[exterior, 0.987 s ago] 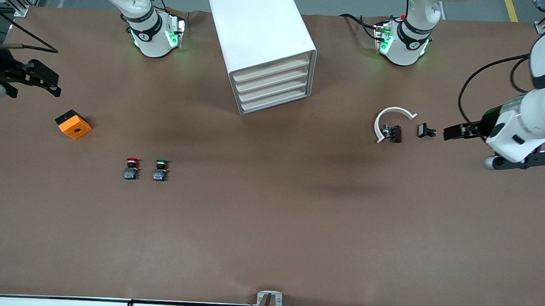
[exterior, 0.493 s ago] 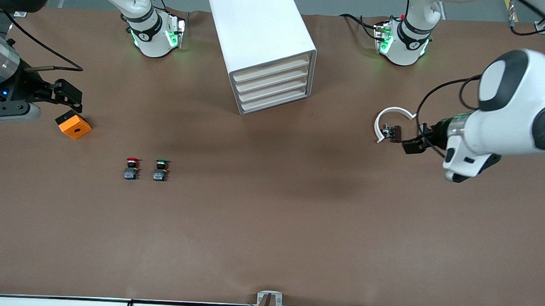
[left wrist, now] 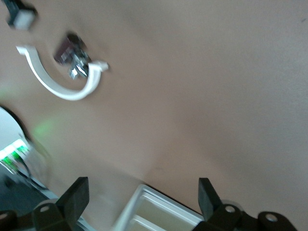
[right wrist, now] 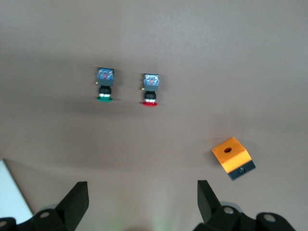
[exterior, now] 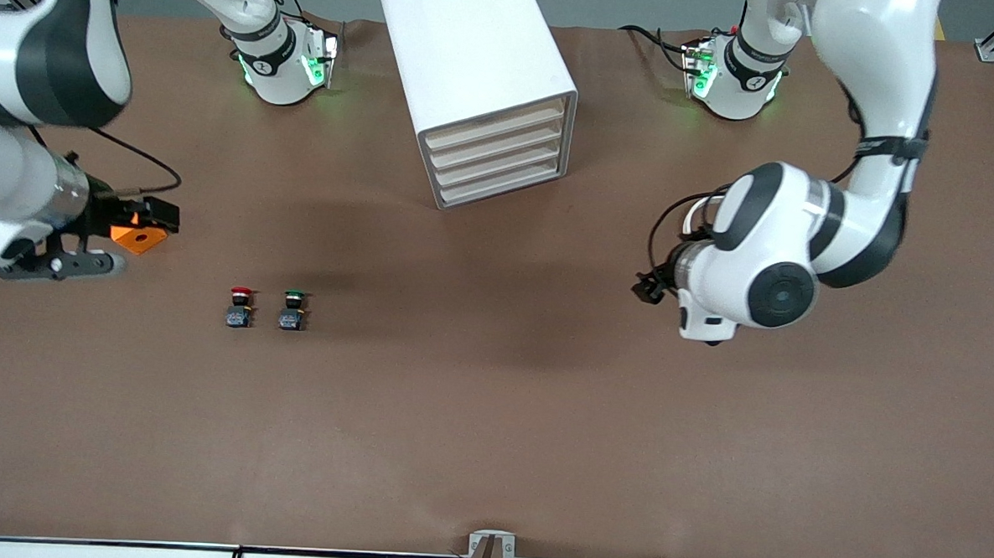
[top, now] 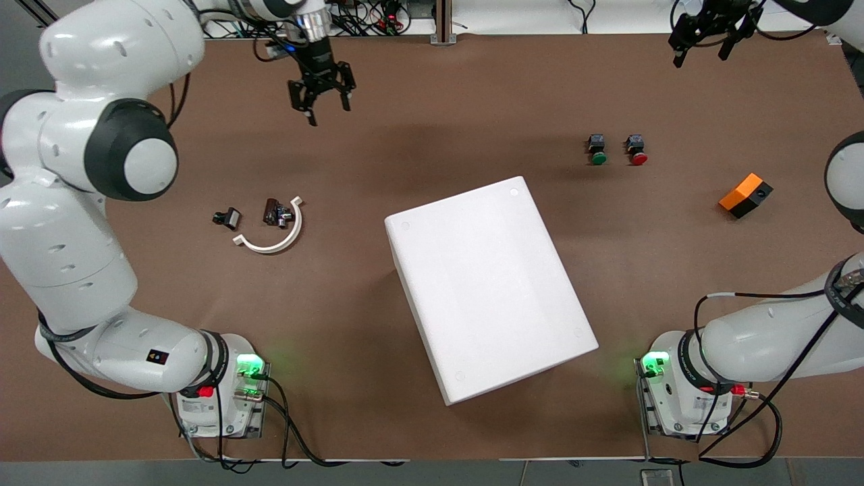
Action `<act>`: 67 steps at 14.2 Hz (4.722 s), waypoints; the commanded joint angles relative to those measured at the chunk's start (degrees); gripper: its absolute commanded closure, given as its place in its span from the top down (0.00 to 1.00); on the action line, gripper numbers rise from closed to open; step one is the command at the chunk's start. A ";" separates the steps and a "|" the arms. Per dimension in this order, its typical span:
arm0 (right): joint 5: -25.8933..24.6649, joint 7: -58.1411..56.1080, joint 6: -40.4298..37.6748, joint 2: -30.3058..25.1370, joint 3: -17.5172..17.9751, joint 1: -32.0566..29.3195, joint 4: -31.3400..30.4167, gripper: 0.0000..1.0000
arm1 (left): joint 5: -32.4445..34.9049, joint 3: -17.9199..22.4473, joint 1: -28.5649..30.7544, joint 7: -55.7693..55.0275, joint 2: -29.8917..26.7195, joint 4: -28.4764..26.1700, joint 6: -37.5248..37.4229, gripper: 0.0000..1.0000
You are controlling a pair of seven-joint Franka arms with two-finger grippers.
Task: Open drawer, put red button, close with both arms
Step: 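Lower the right gripper onto the red button while the left gripper nears the handle, then grasp the red button with the right gripper while the left gripper grips the handle, then pull the white drawer open with the left gripper while the right gripper lifts the button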
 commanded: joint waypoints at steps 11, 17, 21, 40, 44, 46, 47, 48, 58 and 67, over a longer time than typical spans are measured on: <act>-0.09 0.11 36.83 11.98 0.42 -3.39 -18.72 1.00 | -13.90 0.27 -3.75 -43.27 11.07 3.94 0.66 1.00; -0.09 -0.42 41.77 17.88 0.42 -3.48 -18.81 1.00 | -28.20 0.01 -8.66 -45.47 15.46 3.50 -3.83 1.00; -0.09 -0.50 42.03 19.90 0.42 -3.21 -18.72 1.00 | -35.17 0.01 -10.61 -53.20 17.05 3.58 -3.83 1.00; -0.09 -0.50 44.32 21.92 0.42 -2.69 -18.19 0.25 | -38.07 0.01 -19.84 -60.25 19.07 2.62 -7.96 0.49; -0.09 -0.33 44.14 21.84 0.42 -2.69 -18.02 0.26 | -37.98 0.01 -21.33 -60.07 19.16 2.53 -7.44 0.44; -0.09 -0.42 43.88 21.84 0.42 -2.60 -17.67 0.26 | -37.90 0.01 -21.34 -59.37 19.60 2.53 -6.91 0.37; -0.09 -0.50 43.62 21.84 0.42 -2.60 -17.40 0.26 | -37.72 0.09 -21.42 -59.37 19.60 2.53 -6.82 0.35; -0.17 -0.50 43.53 21.66 0.42 -2.42 -17.40 0.28 | -37.55 0.10 -21.34 -59.28 19.60 2.53 -6.82 0.31; -0.35 2.21 30.89 15.17 0.42 0.12 -15.13 0.29 | -37.81 3.43 -20.19 -59.28 20.13 3.23 -6.82 0.00; -0.88 19.33 -4.26 12.61 0.51 8.81 6.13 0.29 | -37.81 3.61 -11.85 -58.23 19.68 6.30 -6.65 0.00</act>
